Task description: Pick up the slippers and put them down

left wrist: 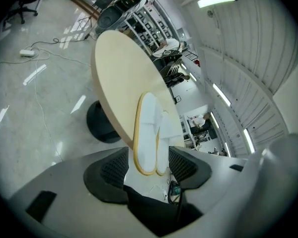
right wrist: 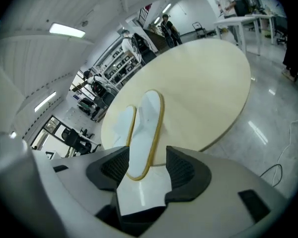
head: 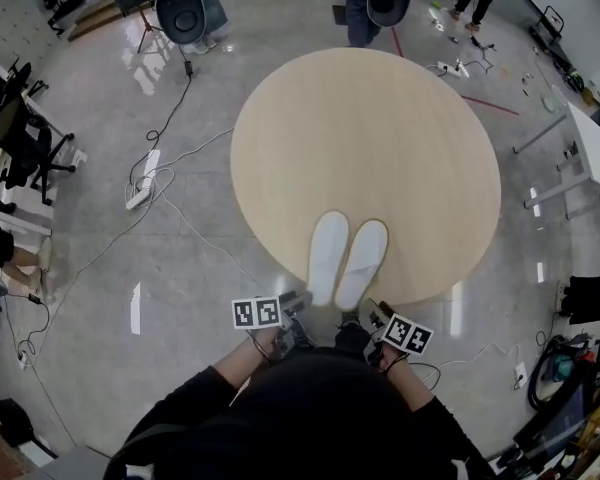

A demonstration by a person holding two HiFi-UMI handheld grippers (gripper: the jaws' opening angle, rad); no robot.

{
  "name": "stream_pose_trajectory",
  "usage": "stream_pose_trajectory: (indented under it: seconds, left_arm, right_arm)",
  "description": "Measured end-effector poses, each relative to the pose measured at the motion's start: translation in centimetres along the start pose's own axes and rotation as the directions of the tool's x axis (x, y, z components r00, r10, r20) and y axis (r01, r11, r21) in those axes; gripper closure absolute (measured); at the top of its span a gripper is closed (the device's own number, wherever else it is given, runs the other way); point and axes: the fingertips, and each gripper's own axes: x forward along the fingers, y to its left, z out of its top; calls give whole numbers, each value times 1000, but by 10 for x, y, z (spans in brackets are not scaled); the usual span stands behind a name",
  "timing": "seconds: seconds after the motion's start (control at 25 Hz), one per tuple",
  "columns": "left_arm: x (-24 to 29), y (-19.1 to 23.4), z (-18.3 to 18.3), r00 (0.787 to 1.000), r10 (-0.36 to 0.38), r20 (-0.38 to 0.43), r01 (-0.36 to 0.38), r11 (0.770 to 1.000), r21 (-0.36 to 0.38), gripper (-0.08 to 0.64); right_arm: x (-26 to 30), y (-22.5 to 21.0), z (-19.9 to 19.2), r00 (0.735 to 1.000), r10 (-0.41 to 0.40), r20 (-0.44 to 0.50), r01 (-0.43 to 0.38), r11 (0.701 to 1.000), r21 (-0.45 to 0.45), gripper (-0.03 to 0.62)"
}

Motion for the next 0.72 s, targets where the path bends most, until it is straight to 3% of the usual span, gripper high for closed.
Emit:
stream_pose_trajectory:
  seconds: [0.16, 0.28, 0.32, 0.4, 0.44, 0.52, 0.6, 0.72]
  left_arm:
    - [-40, -39, 44, 990, -81, 116, 67, 991, 118, 310]
    - [-65, -77, 69, 975, -139, 176, 88, 958, 272, 311]
    - [-71, -93, 74, 969, -157, 189, 85, 936, 342, 332]
    - [-83, -124, 79, 957, -206, 205, 84, 872, 483, 442]
    - [-88, -138, 79, 949, -241, 205, 97, 838, 537, 504]
    - [-96, -160, 74, 933, -308, 188, 139, 787, 601, 537]
    - [-99, -171, 66, 924, -343, 167, 165, 755, 634, 537]
    - [-96, -181, 57, 928, -344, 145, 154, 708, 689, 536]
  right_arm:
    - [-31, 27, 48, 983, 77, 165, -69, 996, -53, 356]
    - [-50, 62, 74, 961, 152, 230, -120, 982, -148, 380]
    - [-58, 76, 83, 951, 183, 249, -136, 972, -194, 443]
    - [-72, 106, 96, 929, 252, 272, -166, 939, -301, 553]
    - [-78, 122, 99, 919, 285, 274, -178, 916, -359, 565]
    - [-86, 151, 101, 902, 343, 264, -195, 867, -459, 577]
    - [-90, 172, 99, 889, 384, 249, -214, 829, -516, 577]
    - [-98, 192, 100, 871, 419, 257, -206, 786, -583, 577]
